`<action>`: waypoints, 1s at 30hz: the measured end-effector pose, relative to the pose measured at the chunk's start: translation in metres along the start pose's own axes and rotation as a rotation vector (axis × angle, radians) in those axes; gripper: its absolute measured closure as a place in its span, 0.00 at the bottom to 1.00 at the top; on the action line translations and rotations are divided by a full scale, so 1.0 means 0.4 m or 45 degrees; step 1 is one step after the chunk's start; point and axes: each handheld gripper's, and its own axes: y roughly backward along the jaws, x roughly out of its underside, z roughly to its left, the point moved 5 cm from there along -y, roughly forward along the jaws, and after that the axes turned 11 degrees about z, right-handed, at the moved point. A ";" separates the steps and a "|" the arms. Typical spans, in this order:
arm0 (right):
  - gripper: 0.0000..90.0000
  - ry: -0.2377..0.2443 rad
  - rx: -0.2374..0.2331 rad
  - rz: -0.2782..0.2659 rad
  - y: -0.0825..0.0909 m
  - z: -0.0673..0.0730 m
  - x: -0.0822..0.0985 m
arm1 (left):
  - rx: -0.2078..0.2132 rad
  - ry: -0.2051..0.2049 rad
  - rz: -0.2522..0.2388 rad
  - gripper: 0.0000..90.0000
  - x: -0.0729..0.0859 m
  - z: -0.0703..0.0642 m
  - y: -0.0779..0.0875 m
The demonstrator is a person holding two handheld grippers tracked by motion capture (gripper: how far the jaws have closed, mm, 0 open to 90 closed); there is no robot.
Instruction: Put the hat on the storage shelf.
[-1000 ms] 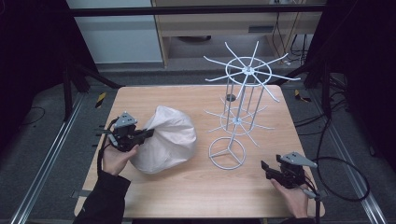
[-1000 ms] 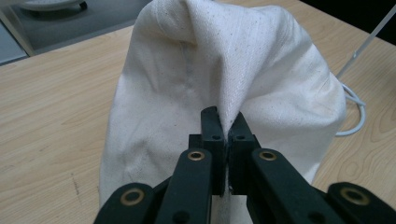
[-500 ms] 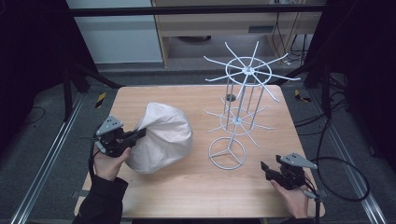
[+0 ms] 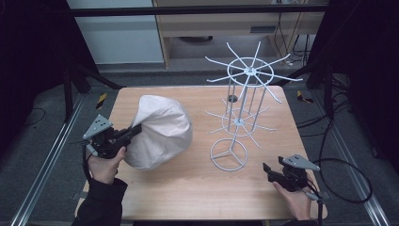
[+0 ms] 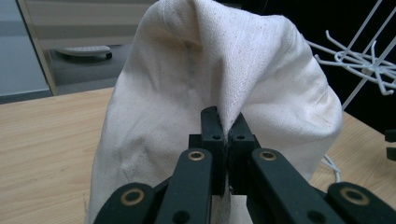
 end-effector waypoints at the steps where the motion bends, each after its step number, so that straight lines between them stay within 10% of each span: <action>1: 0.37 0.000 0.000 0.000 0.000 0.000 0.000 | 0.003 0.000 -0.009 0.98 -0.002 0.000 0.004; 30: 0.37 -0.002 -0.004 -0.003 0.002 0.002 -0.002 | 0.064 -0.005 -0.358 0.98 -0.085 -0.065 0.154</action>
